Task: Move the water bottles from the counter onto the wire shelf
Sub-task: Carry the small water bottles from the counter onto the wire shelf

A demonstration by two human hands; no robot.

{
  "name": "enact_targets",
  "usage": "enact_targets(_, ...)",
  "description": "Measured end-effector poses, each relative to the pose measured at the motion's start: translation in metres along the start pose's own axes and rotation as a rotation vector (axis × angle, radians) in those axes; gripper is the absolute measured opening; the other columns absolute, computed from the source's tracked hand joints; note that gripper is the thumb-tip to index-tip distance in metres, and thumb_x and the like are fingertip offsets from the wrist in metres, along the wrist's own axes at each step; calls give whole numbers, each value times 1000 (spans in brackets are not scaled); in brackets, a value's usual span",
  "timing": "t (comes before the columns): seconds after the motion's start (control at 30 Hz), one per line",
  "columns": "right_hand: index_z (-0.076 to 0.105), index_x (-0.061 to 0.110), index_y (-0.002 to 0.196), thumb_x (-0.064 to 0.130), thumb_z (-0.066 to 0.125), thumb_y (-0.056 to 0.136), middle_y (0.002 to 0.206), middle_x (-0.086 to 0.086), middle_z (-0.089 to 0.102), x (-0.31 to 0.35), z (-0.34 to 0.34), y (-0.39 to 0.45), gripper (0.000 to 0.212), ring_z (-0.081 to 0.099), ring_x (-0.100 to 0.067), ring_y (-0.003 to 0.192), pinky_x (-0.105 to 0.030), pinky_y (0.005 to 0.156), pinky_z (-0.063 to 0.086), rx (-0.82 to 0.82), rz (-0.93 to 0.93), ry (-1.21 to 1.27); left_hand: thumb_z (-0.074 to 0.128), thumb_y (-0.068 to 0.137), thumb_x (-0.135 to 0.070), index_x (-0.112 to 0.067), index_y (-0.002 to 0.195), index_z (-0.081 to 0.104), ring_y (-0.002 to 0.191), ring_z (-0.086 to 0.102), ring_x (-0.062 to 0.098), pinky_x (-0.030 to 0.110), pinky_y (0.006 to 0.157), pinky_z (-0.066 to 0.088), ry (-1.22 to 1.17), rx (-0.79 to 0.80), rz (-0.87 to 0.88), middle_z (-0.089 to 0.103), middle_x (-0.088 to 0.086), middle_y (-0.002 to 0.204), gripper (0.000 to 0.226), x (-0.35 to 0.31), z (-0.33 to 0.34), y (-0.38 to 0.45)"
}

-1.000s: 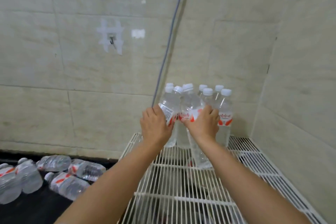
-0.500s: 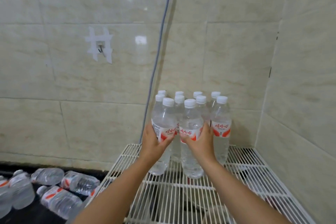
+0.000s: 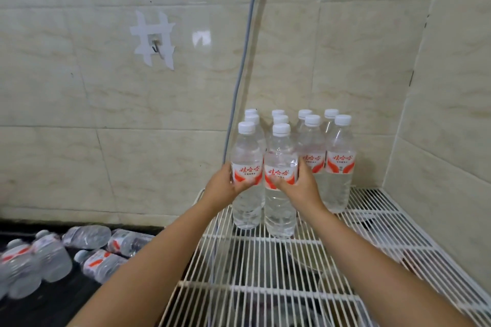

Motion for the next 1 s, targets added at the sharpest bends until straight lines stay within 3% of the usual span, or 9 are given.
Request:
enact_targets(0.17, 32, 17, 138, 18, 67, 82, 133, -3, 48, 5, 6, -7, 66, 45, -8, 110, -22, 90, 37, 36, -2, -31, 65, 82, -24, -14, 119, 51, 96, 55, 12, 25, 84, 43, -66, 59, -1, 60, 0, 111, 42, -1, 2, -7)
enact_targets(0.33, 34, 17, 134, 21, 65, 83, 131, -2, 53, 9, 5, -8, 60, 47, -3, 103, -14, 84, 40, 111, -33, -190, 62, 84, -23, -15, 116, 50, 99, 54, 13, 25, 86, 43, -67, 88, 22, 55, -5, 107, 35, -2, 3, -6)
enact_targets(0.43, 37, 17, 132, 22, 67, 82, 126, 1, 54, 11, 4, -8, 58, 50, -4, 104, -7, 78, 40, 71, -50, -235, 62, 85, -22, -20, 111, 50, 99, 55, 12, 23, 83, 41, -69, 89, 46, 59, -3, 109, 29, -2, 3, -6)
enact_targets(0.6, 31, 18, 136, 15, 79, 68, 130, -2, 52, 0, 4, -14, 83, 54, -18, 117, -28, 95, 44, 33, 20, -286, 62, 85, -27, -12, 121, 50, 97, 54, 11, 26, 87, 44, -37, 59, 36, 61, 3, 118, 41, -1, 2, -8)
enact_targets(0.77, 31, 17, 136, 7, 76, 70, 131, -1, 52, -2, 6, -17, 80, 52, -17, 120, -22, 93, 39, -7, 8, -276, 61, 85, -28, -14, 121, 49, 95, 52, 8, 24, 85, 43, -33, 43, 71, 58, -4, 110, 40, -6, 3, -10)
enact_targets(0.9, 29, 16, 138, 7, 73, 74, 134, -3, 50, -4, 0, -11, 78, 50, -14, 120, -22, 95, 38, 2, 28, -236, 61, 85, -22, -13, 119, 50, 92, 51, 5, 6, 67, 43, -72, -16, 78, 53, -8, 101, 37, -9, 6, -13)
enact_targets(1.0, 25, 17, 141, 10, 71, 77, 137, -3, 47, -6, -2, -11, 79, 46, -15, 124, -19, 93, 33, 46, 35, -263, 62, 84, -26, -11, 115, 52, 91, 53, 7, 12, 72, 43, -74, -118, 40, 56, -7, 101, 36, -4, 10, -14)
Point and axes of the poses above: each hand's wrist, its own y-axis towards the middle knuckle, its own z-axis out of the palm, x = y × z, the point moved 7 cm from there along y, towards the middle knuckle
